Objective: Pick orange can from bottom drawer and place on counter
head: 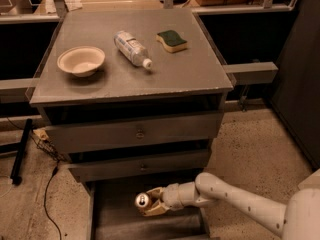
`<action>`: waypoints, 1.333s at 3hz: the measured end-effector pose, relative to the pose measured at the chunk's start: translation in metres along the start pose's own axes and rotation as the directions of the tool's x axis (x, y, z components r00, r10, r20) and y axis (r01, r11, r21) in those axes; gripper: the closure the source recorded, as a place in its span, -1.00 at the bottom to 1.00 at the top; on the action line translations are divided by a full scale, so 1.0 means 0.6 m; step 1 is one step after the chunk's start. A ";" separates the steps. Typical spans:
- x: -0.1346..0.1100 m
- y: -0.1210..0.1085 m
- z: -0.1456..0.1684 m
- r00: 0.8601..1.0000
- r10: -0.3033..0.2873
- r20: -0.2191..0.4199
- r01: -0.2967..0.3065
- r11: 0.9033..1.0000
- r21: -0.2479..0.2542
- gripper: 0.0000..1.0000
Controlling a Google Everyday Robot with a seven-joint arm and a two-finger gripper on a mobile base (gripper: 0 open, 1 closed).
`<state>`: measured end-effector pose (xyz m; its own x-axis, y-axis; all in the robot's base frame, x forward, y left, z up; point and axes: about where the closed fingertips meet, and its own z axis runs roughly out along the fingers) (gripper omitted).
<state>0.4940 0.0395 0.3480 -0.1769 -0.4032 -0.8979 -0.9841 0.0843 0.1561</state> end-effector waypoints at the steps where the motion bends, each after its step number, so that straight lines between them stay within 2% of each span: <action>1: -0.055 0.009 -0.064 0.999 -0.039 -0.020 0.040 0.998 0.044 1.00; 2: -0.058 0.009 -0.067 0.999 -0.042 -0.021 0.043 0.998 0.045 1.00; 3: -0.083 0.005 -0.075 0.999 -0.044 -0.012 0.045 0.998 0.042 1.00; 4: -0.124 0.000 -0.102 0.998 -0.065 -0.017 0.066 0.996 0.061 1.00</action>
Offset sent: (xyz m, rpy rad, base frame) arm 0.0025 -0.0347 0.0729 -0.0417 -0.0942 -0.0327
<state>0.5065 0.0134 0.4400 -0.1130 -0.4232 -0.8990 -0.9910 0.1132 0.0712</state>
